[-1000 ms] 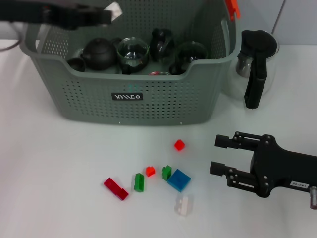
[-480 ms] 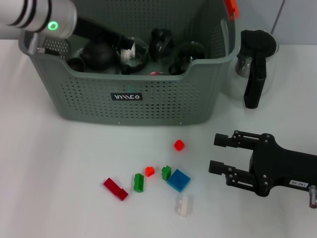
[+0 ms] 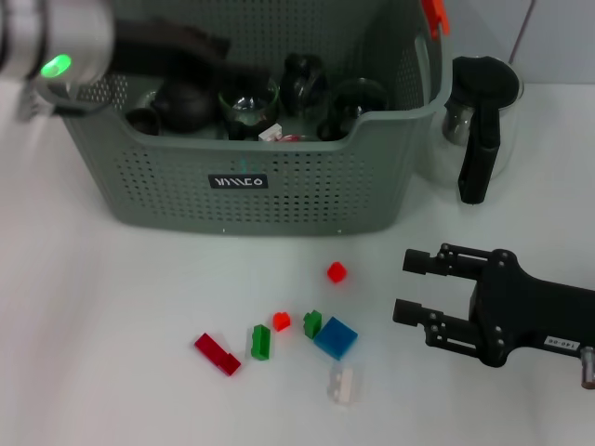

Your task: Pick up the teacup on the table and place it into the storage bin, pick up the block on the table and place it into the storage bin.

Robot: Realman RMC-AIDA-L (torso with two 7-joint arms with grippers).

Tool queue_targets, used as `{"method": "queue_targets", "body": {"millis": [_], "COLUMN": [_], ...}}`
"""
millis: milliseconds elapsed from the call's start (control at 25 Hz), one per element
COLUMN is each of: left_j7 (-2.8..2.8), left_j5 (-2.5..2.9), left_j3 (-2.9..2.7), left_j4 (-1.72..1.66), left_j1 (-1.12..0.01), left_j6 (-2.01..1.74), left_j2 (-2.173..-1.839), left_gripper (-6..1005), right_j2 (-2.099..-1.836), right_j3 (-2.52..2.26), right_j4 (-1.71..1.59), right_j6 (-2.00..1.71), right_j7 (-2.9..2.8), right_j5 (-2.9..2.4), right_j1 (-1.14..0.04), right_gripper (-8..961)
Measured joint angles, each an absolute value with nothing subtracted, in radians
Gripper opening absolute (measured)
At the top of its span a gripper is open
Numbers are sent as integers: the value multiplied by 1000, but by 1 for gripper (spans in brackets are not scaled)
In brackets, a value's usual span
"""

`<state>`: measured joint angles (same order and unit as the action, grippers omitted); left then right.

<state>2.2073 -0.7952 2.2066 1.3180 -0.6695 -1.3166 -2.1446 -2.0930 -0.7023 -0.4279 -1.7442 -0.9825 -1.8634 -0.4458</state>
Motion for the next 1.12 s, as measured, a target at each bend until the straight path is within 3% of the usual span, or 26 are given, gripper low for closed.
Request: {"method": "queue_targets", "body": {"millis": [40, 240, 400, 640, 1120], "left_j7": [2084, 1793, 1483, 1214, 1442], "left_j5": [-956, -1164, -1210, -1166, -949], "left_j3": [2234, 2292, 2327, 2334, 2335], "left_j4": [1461, 1421, 1235, 1038, 933], "left_j1": [-516, -314, -219, -163, -241], "left_j6": [-1442, -1598, -1695, -1700, -1667], "left_j2": [-2166, -2168, -2163, -2165, -2163], "left_gripper": [549, 691, 772, 811, 802], "right_j2": [-2093, -2092, -2092, -2092, -2092], "right_j3": [-702, -703, -703, -703, -703], "right_j4": [-428, -428, -428, -428, -430], "right_j6": [-1744, -1739, -1736, -1735, -1735], "right_j7": [-983, -983, -983, -990, -997], "right_j5": [-1863, -1864, -1868, -1868, -1865], "right_j1": [-445, -445, -446, -447, -444], "right_gripper": [624, 624, 624, 625, 624]}}
